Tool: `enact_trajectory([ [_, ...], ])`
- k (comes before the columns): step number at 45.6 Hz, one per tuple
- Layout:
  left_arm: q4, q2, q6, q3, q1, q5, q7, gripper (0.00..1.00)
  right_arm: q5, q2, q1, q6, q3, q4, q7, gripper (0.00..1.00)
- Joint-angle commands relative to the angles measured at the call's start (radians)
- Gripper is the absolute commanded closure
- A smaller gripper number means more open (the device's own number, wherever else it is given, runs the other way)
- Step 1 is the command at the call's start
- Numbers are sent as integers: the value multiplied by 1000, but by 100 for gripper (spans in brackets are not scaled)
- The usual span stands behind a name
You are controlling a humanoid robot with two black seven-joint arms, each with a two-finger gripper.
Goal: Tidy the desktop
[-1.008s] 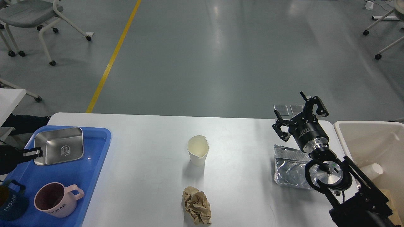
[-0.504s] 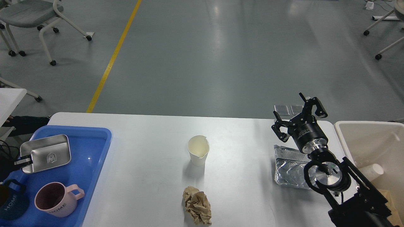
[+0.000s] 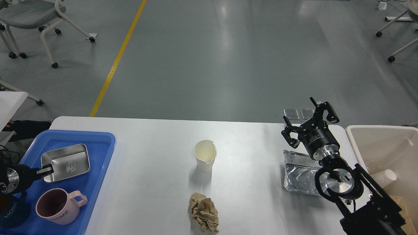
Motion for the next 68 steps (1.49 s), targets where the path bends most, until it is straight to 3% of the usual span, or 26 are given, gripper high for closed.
enact_trajectory([
  [1, -4, 1, -6, -45, -2, -46, 1, 14, 0, 0, 2, -1, -1, 1, 0, 0],
  [15, -27, 38, -43, -143, -17, -66, 10, 6, 0, 2, 10, -2, -2, 1, 0, 0],
  [21, -85, 94, -104, -291, -17, -74, 17, 5, 0, 2, 11, -4, -2, 1, 0, 0],
  [33, -160, 168, -84, -636, -14, -79, -9, 5, 3, -6, 13, -5, -2, 1, -2, 0],
  [39, -157, 116, -8, -792, 4, -201, -7, 5, 3, -6, 16, -7, -2, 1, -2, 0],
  [54, -156, -68, 32, -840, 55, -848, -1, 4, -3, -42, 11, -7, -18, 3, -6, 0],
  [68, -177, -293, 40, -1035, 219, -882, -10, 4, -320, -352, 94, 1, -329, 14, -66, 0],
])
